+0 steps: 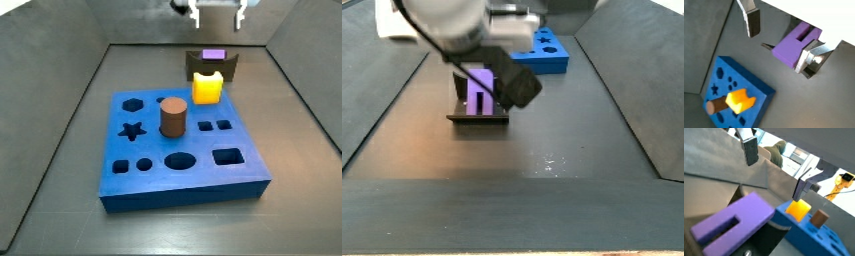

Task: Pick up the double-square object. Move up. Place the double-square object on the fixture. Regrasp the double-square object. Move to above the board. Insert the double-square object.
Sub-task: Regrasp the double-square object.

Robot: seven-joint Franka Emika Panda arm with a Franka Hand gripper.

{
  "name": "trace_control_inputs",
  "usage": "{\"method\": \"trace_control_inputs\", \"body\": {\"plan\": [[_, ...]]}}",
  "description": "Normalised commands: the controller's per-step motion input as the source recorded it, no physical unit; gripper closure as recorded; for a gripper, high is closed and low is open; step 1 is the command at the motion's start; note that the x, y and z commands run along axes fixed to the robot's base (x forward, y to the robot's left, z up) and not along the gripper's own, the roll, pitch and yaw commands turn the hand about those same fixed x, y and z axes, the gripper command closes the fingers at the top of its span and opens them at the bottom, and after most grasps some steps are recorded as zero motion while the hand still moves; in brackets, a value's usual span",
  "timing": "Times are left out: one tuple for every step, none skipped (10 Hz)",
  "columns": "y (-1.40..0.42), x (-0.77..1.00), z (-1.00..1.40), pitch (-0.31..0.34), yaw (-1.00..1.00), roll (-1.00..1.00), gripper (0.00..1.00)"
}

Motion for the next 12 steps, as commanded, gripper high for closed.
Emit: {"method": "trace_control_inputs", "body": {"plan": [[0.00,-0.03,0.35,0.058,-0.01,0.05,0.00],[0.00,-0.03,0.23,0.060,-0.01,0.05,0.00],[-0.86,-0.10,0.84,0.057,0.04,1.00,0.00],[-0.82,-0.08,0.79,0.055,0.04,1.00,0.00],[-0.71,-0.10,0.69,0.046,0.04,1.00,0.00],[-0.57,-0.12,0.52,0.038,0.04,1.00,0.00],[-0.37,-0.09,0.26,0.033,0.04,1.00,0.00],[-0.20,-0.06,0.06,0.031,0.04,1.00,0.00],[-0.04,-0.02,0.01,0.033,0.04,1.00,0.00],[-0.03,-0.02,0.03,0.034,0.04,1.00,0.00],[-0.03,-0.02,0.03,0.032,0.04,1.00,0.00],[-0.03,-0.04,0.02,0.026,0.04,1.00,0.00]]}}
